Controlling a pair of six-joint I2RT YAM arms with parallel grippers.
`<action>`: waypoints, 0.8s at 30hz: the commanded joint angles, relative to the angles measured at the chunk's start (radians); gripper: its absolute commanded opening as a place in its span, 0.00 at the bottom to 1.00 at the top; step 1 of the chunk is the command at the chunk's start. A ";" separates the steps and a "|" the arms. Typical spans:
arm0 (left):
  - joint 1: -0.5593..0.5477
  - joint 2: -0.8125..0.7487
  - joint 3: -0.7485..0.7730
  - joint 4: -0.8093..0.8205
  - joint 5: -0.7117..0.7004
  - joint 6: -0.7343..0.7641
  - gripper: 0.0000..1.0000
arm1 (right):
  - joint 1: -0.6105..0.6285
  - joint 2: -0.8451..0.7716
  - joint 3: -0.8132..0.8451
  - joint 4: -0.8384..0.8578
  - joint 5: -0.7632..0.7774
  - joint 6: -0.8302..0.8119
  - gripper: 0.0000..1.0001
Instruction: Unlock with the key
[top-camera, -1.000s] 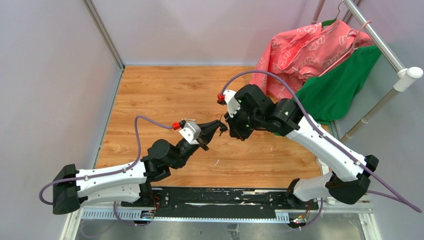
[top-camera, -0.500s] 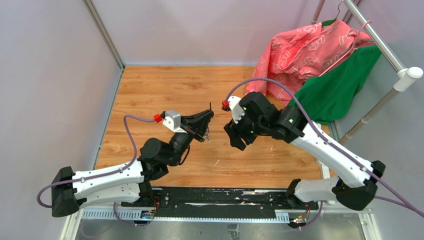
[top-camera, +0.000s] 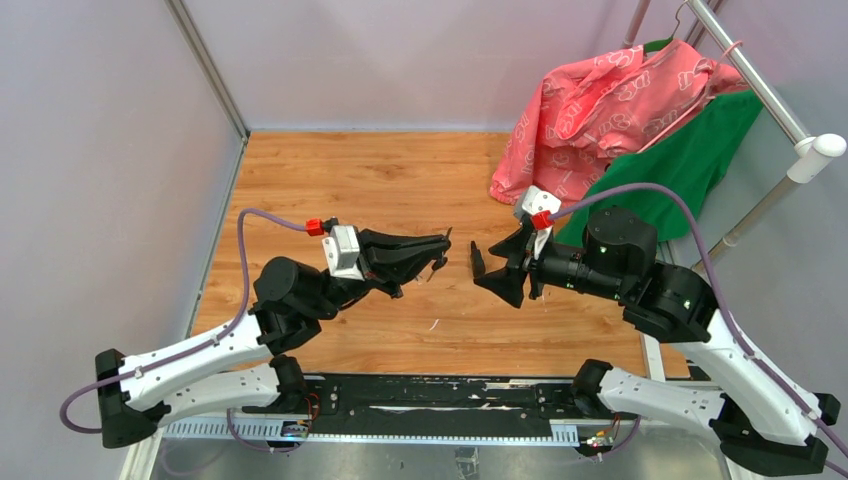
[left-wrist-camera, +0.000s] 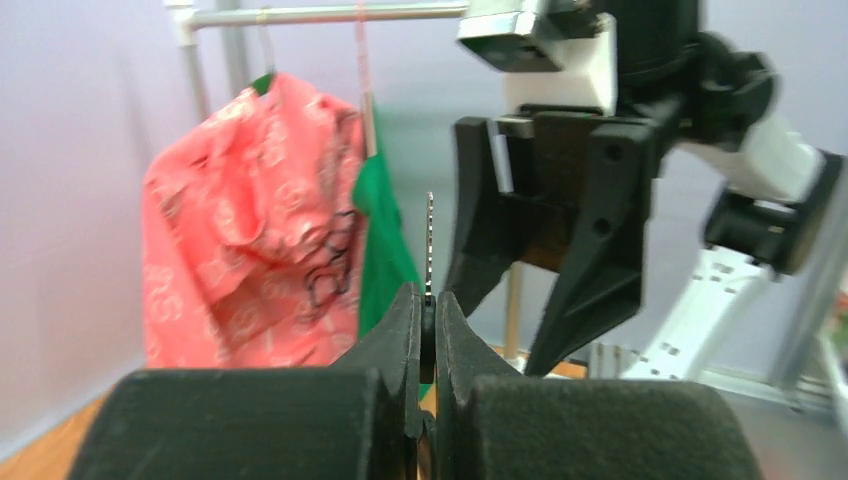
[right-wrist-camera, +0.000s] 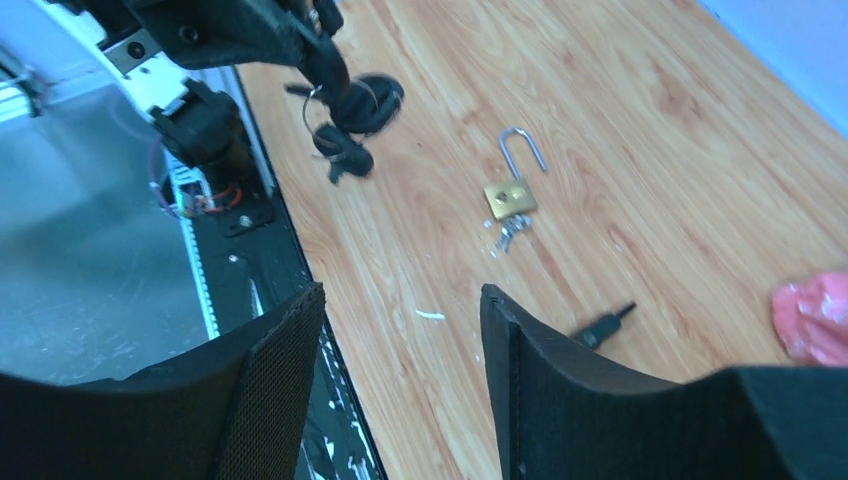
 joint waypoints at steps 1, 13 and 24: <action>0.037 0.037 0.088 -0.126 0.250 -0.046 0.00 | -0.016 -0.006 -0.011 0.104 -0.144 -0.023 0.60; 0.119 0.162 0.158 -0.075 0.524 -0.220 0.00 | -0.049 -0.013 -0.004 0.130 -0.228 -0.018 0.52; 0.140 0.185 0.163 -0.072 0.576 -0.254 0.00 | -0.097 -0.020 0.014 0.139 -0.273 -0.006 0.42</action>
